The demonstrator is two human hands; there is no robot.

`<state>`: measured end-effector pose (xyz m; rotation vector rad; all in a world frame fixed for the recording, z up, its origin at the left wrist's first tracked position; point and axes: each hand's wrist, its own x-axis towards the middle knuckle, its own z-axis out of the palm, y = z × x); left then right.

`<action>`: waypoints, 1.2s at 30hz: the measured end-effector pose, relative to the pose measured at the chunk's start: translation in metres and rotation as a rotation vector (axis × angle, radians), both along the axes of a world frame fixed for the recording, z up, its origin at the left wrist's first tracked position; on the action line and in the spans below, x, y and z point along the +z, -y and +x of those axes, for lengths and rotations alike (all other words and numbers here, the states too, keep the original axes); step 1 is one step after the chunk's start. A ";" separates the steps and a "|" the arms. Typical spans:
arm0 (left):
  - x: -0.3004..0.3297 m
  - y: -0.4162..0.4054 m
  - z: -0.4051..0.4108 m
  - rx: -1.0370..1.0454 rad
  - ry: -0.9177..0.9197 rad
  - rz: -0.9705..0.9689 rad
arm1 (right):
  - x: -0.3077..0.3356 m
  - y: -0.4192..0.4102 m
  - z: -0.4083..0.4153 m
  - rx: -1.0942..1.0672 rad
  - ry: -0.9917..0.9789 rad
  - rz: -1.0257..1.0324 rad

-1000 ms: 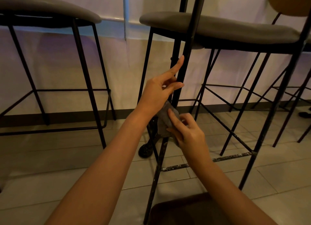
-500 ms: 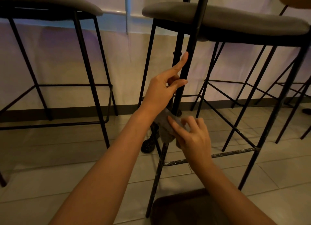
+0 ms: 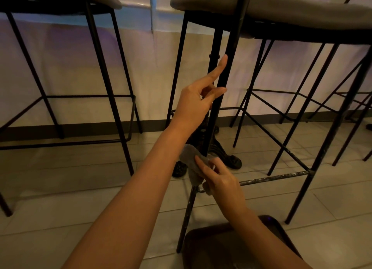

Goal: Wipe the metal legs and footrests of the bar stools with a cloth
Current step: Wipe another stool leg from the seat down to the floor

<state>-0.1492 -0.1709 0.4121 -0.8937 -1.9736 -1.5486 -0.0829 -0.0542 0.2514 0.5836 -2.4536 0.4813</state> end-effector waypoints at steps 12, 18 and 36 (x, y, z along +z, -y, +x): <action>-0.005 0.000 -0.005 0.002 -0.037 0.007 | 0.016 -0.005 -0.008 -0.032 -0.088 0.028; -0.007 0.002 -0.005 -0.013 -0.033 0.007 | 0.005 -0.002 -0.009 0.010 -0.061 0.020; -0.005 0.002 0.000 0.015 -0.036 -0.023 | -0.021 -0.003 -0.001 0.015 -0.014 0.122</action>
